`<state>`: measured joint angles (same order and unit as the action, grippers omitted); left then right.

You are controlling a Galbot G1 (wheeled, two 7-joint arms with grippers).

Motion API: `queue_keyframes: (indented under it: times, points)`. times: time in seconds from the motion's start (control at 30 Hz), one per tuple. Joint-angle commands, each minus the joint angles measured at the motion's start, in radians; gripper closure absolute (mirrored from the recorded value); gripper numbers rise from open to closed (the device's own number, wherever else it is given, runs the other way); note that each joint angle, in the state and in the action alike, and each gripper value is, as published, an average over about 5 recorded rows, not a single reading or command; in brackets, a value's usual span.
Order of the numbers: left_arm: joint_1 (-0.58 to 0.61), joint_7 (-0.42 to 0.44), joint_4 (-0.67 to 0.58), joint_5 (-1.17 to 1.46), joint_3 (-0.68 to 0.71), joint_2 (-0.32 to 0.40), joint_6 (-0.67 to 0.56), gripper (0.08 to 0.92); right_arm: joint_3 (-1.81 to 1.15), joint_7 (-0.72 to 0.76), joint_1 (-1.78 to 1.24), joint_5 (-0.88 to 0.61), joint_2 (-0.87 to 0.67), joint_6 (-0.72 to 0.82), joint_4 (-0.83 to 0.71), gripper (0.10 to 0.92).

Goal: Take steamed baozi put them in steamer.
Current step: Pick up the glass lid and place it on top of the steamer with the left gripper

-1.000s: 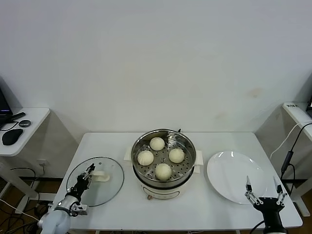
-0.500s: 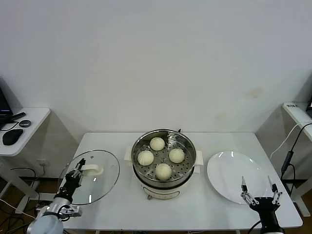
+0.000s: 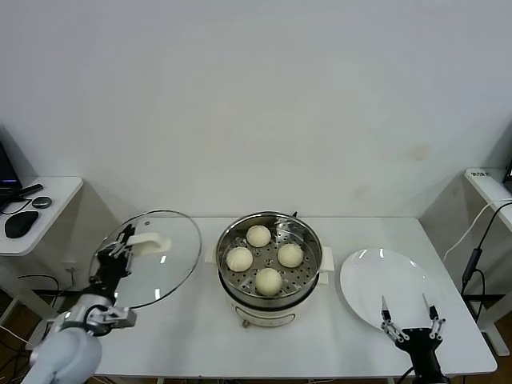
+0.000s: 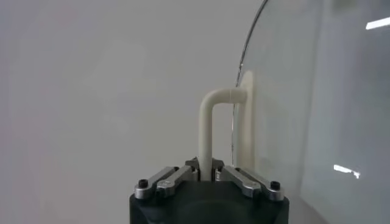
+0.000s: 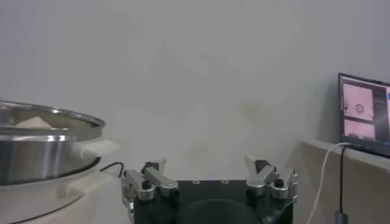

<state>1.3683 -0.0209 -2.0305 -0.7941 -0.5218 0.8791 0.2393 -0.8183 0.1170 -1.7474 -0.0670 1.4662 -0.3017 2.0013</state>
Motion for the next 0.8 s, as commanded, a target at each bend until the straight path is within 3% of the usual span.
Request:
queue_keyframes:
  times: [0.03,0.17,0.43,0.8]
  points:
    - [-0.370,0.147,-0.077,-0.001,0.452,0.005,0.285,0.824,0.069,-0.030,0.021,0.126,0.018,-0.018,-0.062,0.203]
    - [-0.476,0.228,-0.022,-0.181,0.568,0.119,0.325,0.824,0.095,-0.043,0.038,0.148,0.028,-0.017,-0.081,0.203]
    - [-0.525,0.356,0.025,-0.444,0.682,0.276,0.362,0.824,0.120,-0.051,0.052,0.153,0.026,-0.015,-0.095,0.203]
    - [-0.515,0.355,0.109,-0.524,0.715,0.388,0.346,0.824,0.122,-0.046,0.049,0.136,0.021,-0.019,-0.087,0.203]
